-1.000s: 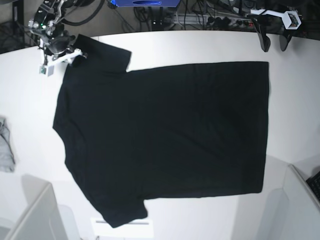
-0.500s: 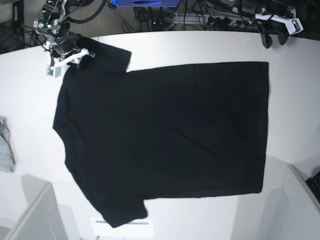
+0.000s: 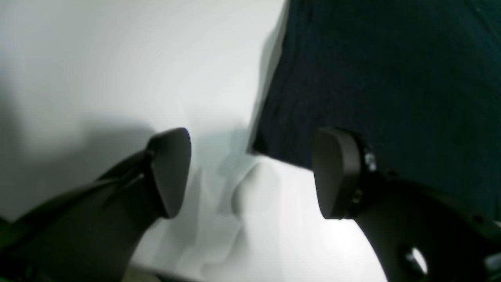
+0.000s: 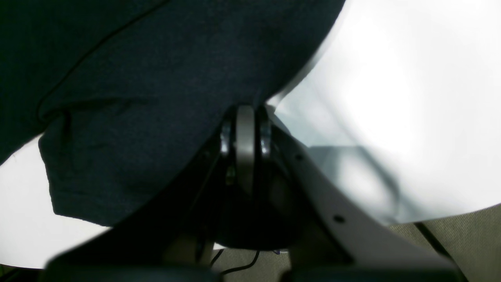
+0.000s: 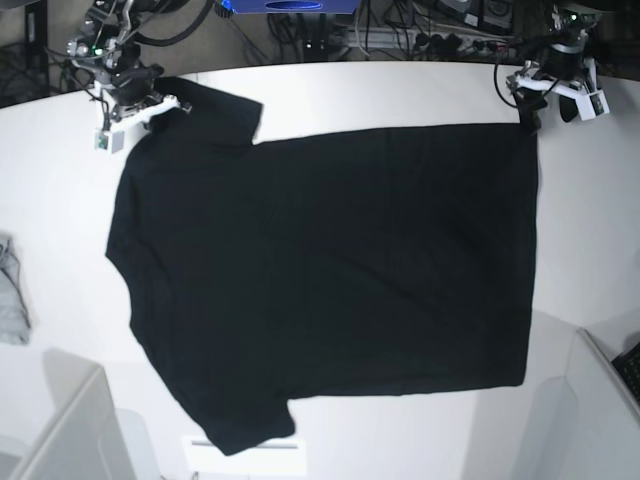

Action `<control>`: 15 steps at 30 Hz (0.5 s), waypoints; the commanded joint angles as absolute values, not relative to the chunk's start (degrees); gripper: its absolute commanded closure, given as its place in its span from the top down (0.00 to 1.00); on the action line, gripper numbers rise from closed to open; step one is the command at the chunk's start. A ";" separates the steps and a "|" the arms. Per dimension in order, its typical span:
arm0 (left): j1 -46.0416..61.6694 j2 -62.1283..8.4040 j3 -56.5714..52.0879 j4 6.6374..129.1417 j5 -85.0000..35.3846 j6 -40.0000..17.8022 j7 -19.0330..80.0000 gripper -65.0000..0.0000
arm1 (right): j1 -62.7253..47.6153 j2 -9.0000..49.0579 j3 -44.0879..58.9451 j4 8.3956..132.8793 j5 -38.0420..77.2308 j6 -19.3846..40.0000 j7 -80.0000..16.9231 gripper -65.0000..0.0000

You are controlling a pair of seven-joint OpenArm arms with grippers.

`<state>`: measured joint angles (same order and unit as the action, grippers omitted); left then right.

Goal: Fold the T-shirt properly
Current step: 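Close both grippers on the shirt's shoulder corners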

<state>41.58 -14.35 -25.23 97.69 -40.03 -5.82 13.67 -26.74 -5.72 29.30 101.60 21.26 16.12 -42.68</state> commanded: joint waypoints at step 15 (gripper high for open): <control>33.01 -11.38 -25.01 93.93 -40.40 -5.85 22.29 0.71 | -27.56 -5.41 29.49 101.58 20.18 16.22 -45.23 0.00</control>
<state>32.67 -11.18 -24.99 93.51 -39.99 -5.87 20.88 -26.74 -5.54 29.39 101.60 21.47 16.16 -42.87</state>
